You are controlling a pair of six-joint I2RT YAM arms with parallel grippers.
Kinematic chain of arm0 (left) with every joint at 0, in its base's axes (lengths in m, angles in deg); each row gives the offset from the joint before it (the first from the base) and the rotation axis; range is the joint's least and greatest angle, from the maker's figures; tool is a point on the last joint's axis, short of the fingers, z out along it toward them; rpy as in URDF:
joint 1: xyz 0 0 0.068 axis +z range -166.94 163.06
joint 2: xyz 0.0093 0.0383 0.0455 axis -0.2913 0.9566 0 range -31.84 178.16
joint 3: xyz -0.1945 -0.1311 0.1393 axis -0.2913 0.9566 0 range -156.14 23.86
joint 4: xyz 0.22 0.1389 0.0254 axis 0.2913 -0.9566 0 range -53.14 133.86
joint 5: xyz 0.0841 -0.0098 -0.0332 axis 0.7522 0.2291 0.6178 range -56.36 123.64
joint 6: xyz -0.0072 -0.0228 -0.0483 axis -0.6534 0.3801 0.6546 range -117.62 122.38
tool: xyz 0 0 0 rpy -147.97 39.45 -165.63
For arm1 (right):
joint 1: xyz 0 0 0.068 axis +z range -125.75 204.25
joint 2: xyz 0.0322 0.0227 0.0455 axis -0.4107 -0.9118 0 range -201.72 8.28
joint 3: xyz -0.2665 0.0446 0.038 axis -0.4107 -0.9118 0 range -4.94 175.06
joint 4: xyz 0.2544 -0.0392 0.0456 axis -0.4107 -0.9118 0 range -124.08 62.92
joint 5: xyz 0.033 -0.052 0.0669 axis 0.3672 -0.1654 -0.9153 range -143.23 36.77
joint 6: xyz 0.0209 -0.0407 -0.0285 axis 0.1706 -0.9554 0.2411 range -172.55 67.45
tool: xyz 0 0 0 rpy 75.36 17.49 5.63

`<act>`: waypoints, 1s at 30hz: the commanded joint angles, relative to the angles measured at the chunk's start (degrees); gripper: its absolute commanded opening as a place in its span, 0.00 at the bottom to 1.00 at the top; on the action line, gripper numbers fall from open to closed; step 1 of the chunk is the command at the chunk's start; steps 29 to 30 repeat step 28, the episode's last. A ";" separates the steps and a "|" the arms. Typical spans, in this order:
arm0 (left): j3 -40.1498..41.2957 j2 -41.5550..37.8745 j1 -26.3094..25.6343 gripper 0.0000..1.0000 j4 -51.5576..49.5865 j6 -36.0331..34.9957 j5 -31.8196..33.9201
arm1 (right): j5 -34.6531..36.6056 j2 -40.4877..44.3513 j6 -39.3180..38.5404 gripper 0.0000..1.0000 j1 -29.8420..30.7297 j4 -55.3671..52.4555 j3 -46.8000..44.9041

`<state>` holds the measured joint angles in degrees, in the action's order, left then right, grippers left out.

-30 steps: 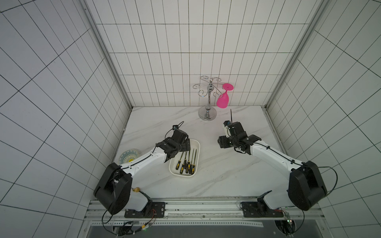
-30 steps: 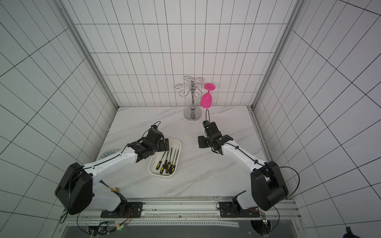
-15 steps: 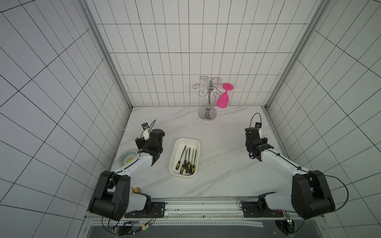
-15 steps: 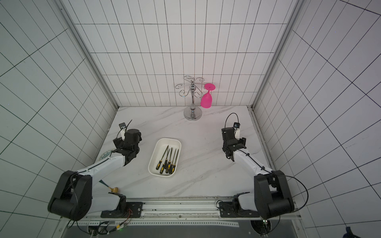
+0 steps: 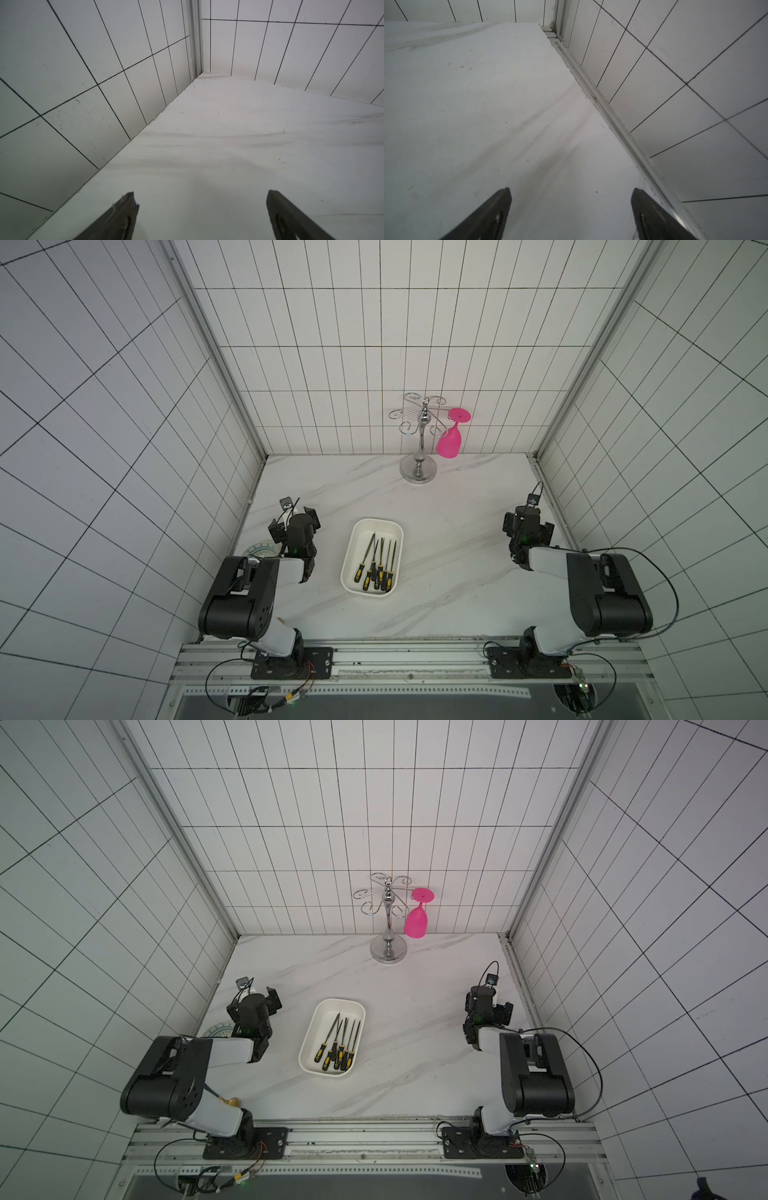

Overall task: Put the file tool into the storage box
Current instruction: Reset both arms

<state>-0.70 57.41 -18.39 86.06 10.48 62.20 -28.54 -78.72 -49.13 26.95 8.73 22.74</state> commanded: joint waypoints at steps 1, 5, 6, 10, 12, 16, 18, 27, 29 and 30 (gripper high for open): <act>-0.15 0.00 0.57 0.99 4.04 0.66 -7.53 | -14.06 -1.78 -1.86 0.98 -1.52 20.20 -6.98; -0.66 -0.33 0.50 0.99 2.89 0.77 -7.46 | -20.91 -1.94 -2.48 0.99 -2.79 13.39 -3.60; -0.63 -0.49 0.45 0.99 2.47 0.78 -7.38 | -20.97 -1.74 -2.45 0.98 -2.82 12.17 -3.25; -0.83 -0.33 -0.05 0.99 2.46 0.43 -6.63 | -21.00 -1.41 -2.37 0.98 -2.92 11.03 -3.02; -0.79 -0.25 -0.50 0.99 2.74 0.26 -6.04 | -21.15 -1.26 -2.37 0.98 -2.89 10.61 -2.97; -0.70 -0.09 -1.05 0.99 3.27 -0.19 -5.18 | -21.17 -1.20 -2.29 0.98 -3.02 10.50 -2.90; -0.68 0.01 -0.98 0.99 3.16 -0.19 -5.18 | -21.17 -1.24 -2.28 0.98 -3.00 10.52 -2.90; -1.16 -0.05 -0.08 0.99 2.06 0.35 -6.79 | -21.17 -1.15 -2.28 0.99 -3.01 10.49 -2.89; -1.12 0.00 -0.04 0.99 2.19 0.34 -6.76 | -21.26 -1.15 -2.28 0.99 -2.98 10.46 -2.94; -1.12 0.00 -0.04 0.99 2.19 0.34 -6.76 | -21.26 -1.15 -2.28 0.99 -2.98 10.46 -2.94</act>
